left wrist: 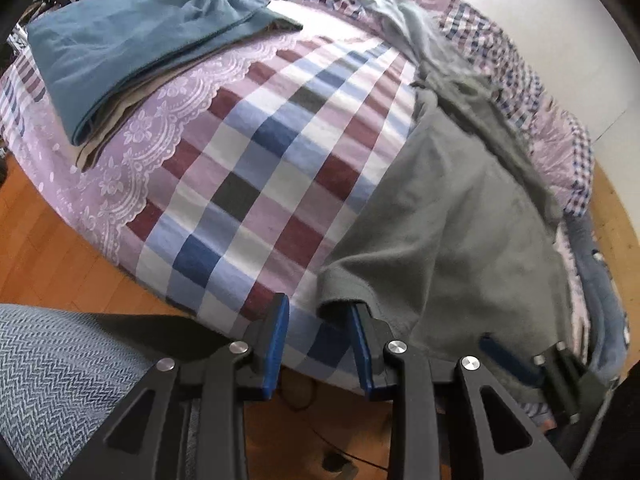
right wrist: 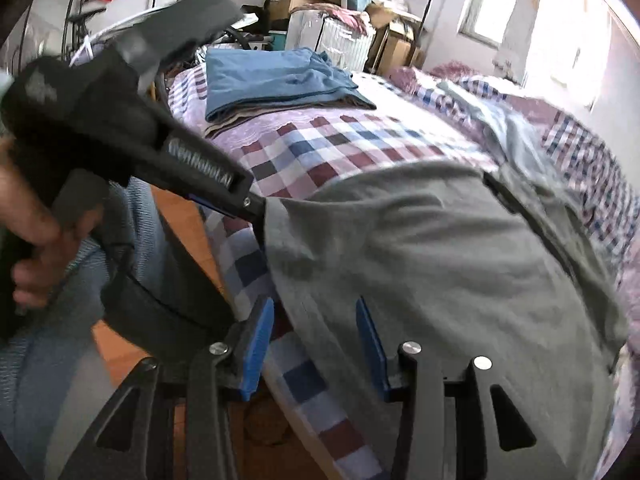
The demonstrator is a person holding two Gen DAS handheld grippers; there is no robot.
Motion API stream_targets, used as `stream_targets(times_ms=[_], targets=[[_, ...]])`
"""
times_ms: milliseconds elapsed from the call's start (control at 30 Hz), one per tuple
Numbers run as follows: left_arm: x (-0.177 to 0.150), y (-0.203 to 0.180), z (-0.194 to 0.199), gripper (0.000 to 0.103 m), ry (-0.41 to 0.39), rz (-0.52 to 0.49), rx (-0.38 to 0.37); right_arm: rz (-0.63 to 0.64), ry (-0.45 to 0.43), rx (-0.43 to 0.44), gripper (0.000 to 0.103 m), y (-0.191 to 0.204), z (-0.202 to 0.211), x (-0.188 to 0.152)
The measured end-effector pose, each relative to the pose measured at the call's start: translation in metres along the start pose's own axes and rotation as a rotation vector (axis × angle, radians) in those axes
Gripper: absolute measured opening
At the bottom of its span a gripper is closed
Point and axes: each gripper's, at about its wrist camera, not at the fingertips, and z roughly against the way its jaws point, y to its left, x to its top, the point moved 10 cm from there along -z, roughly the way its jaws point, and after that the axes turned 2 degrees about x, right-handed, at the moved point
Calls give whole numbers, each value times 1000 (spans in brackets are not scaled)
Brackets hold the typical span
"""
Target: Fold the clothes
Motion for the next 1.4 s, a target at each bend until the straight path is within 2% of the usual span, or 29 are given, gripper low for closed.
stream_targets(times_ms=[200,267,300,333,500,600,667,700,767,800,833,1067,1133,1167,1267,1400], targets=[[7,0,4,32,-19,26,-53,56,-3,-105,44,2,-18,5],[9,0,4,32,-22,29,-53,65,9,-128,31,-1,-22,5],[9,0,3,32,-22,29,-51,67,19,-144,9,-3,-23,4],[9,-1,3,32,-21,23,-51,69,29,-158,0,-6,-24,3],[1,-11,0,32,6,-41,-43,-1,37,-146,0,-21,-13,3],[-1,-11,0,32,12,-35,-46,-38,12,-155,0,-29,3,7],[-1,-11,-1,32,16,-29,-49,-65,-7,-113,0,-27,10,8],[-2,-11,-1,32,18,-26,-50,-48,-11,-111,3,-23,8,8],[-2,-10,-1,32,22,-20,-52,-15,-21,-106,16,-13,5,8],[-3,-10,-1,32,24,-18,-53,8,-17,-92,28,-6,2,6],[-3,-7,-2,32,30,-11,-50,31,-14,-79,32,1,-2,5],[1,0,-9,32,38,-1,-42,56,-20,-66,39,13,-9,7],[2,-1,-10,19,43,3,-57,52,-15,-68,41,13,-13,6],[2,-1,-11,6,47,6,-65,54,-13,-72,42,14,-14,6],[5,-4,-5,2,23,16,-100,59,-13,-80,43,15,-18,6],[12,-10,11,0,-45,6,-134,44,-17,-134,43,7,-21,10]])
